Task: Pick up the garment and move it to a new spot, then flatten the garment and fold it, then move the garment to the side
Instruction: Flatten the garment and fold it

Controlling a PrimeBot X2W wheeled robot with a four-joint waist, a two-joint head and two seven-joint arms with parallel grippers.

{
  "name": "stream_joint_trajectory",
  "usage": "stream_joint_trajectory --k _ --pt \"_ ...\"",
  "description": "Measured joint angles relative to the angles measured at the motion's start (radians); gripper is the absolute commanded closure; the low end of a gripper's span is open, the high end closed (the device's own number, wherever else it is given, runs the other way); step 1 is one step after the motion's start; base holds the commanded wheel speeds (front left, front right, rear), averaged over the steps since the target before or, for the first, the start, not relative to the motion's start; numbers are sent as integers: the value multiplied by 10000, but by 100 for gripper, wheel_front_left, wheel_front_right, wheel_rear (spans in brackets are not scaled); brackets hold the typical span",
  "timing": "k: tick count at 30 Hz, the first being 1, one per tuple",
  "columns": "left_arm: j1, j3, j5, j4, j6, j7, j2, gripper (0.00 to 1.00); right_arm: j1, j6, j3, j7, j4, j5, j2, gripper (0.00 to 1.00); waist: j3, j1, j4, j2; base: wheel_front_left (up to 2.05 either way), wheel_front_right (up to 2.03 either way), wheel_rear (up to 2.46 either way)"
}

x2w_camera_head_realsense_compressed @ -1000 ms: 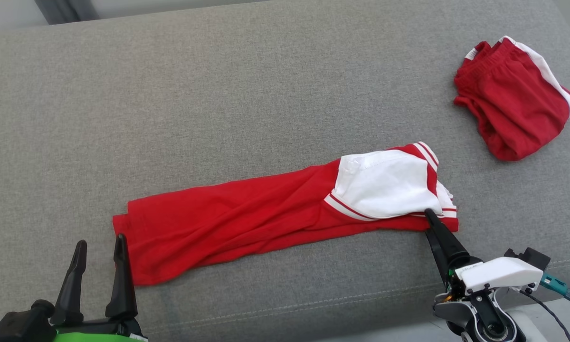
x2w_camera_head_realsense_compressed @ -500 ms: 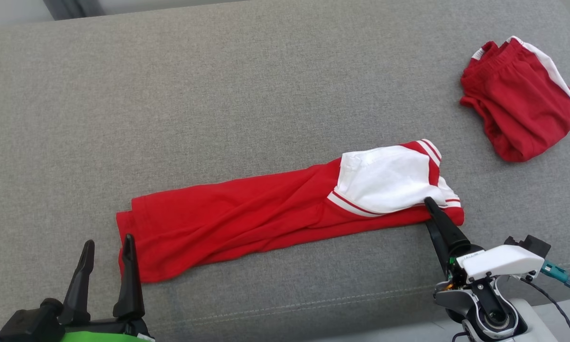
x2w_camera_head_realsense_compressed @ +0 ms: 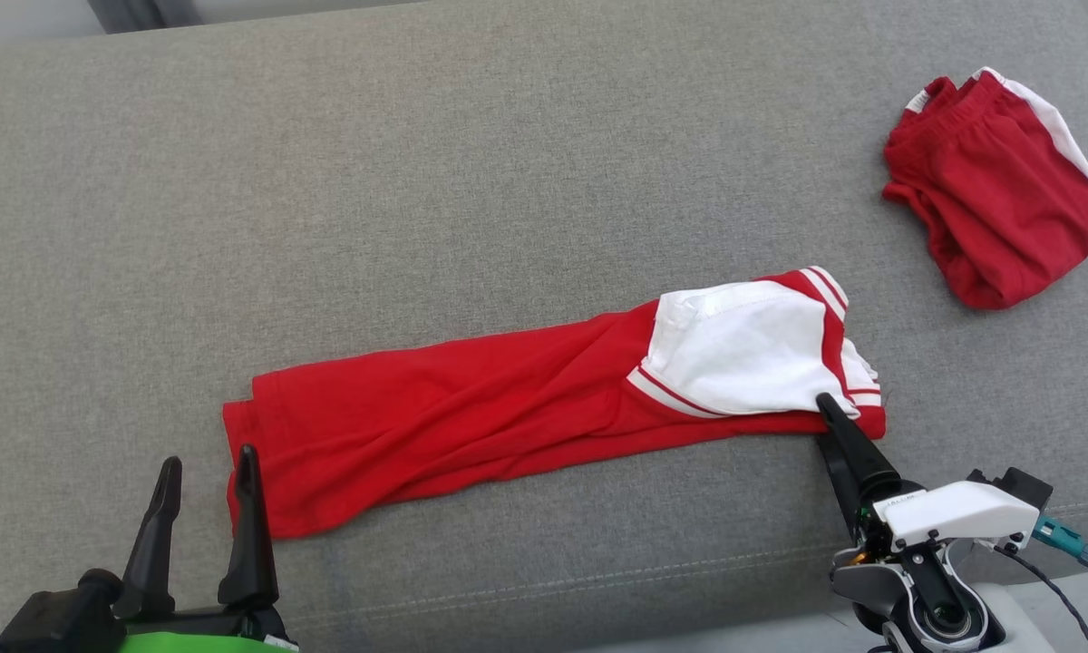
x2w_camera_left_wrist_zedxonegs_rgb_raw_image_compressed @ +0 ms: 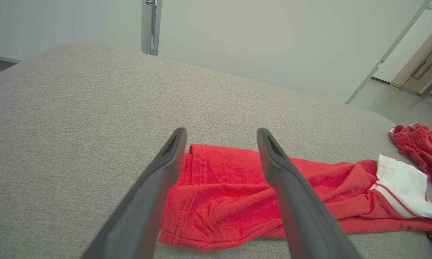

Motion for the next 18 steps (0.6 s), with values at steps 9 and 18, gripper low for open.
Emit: stream_joint_trajectory --k 9,18 --pt "-27 -31 2 -8 0 44 -2 0 -517 -2 -23 -73 217 54 111 0 28 0 2 0 0 0 0" --pt "-52 -176 59 -29 0 86 -134 0 -725 -2 -278 -512 472 115 173 96 145 0 189 0 0 0 0"
